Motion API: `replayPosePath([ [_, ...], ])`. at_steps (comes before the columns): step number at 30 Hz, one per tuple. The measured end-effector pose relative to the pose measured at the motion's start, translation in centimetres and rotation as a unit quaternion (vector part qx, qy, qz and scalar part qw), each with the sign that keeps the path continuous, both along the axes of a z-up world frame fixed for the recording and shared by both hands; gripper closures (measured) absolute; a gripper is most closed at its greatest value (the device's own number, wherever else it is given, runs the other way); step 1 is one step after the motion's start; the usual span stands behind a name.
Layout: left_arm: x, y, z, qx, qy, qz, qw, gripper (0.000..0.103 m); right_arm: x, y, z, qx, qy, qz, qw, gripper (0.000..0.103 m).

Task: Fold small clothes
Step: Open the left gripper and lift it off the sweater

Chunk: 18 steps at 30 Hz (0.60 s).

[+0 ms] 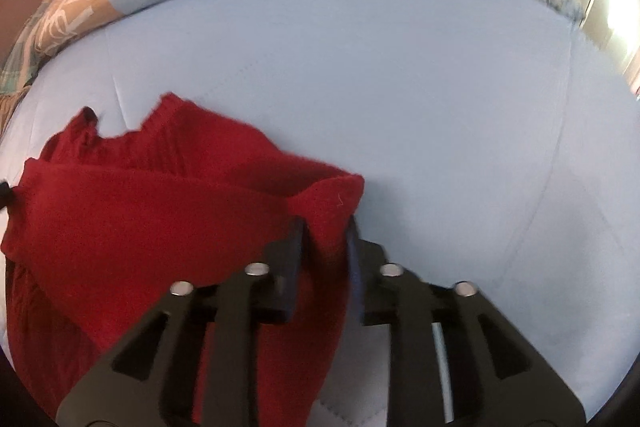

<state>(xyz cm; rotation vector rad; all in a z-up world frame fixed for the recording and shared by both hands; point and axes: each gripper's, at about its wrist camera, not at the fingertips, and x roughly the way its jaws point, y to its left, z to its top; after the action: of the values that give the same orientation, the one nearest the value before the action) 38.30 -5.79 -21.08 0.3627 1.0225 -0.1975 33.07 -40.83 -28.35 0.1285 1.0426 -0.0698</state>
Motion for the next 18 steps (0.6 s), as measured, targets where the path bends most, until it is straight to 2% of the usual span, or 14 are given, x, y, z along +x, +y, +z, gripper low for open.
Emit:
replayPosePath([
  [1, -0.1, 0.8, -0.1, -0.007, 0.007, 0.009, 0.9999, 0.068, 0.0, -0.2, 0.4, 0.012, -0.005, 0.003, 1.000, 0.071],
  [2, -0.3, 1.4, 0.3, -0.007, 0.004, 0.017, 0.9998, 0.050, -0.2, -0.3, 1.0, 0.022, -0.010, 0.006, 1.000, 0.055],
  [4, -1.0, 2.6, 1.3, 0.009, -0.012, 0.033, 0.9994, 0.028, -1.0, 0.0, 2.9, 0.021, -0.032, 0.016, 0.999, 0.041],
  [7, -1.6, 3.3, 3.2, -0.008, -0.012, 0.037, 0.9992, 0.028, -2.7, 2.2, 5.4, -0.005, -0.051, 0.044, 0.998, 0.041],
  [10, -1.6, 1.5, 4.8, -0.062, -0.013, 0.015, 0.9979, 0.028, -4.2, 5.4, 5.9, -0.012, -0.053, 0.086, 0.995, 0.041],
  [11, -1.5, 0.1, 4.9, -0.069, -0.013, 0.000, 0.9976, 0.025, -4.6, 6.5, 5.4, -0.013, -0.047, 0.102, 0.994, 0.041],
  [14, -0.9, -3.9, 3.0, -0.059, -0.010, -0.045, 0.9972, 0.024, -5.1, 9.2, 3.8, -0.016, -0.025, 0.142, 0.989, 0.042],
  [18, 0.3, -5.1, -0.7, -0.040, 0.031, -0.043, 0.9978, 0.024, -5.2, 9.0, 1.2, -0.036, 0.016, 0.144, 0.989, 0.042],
])
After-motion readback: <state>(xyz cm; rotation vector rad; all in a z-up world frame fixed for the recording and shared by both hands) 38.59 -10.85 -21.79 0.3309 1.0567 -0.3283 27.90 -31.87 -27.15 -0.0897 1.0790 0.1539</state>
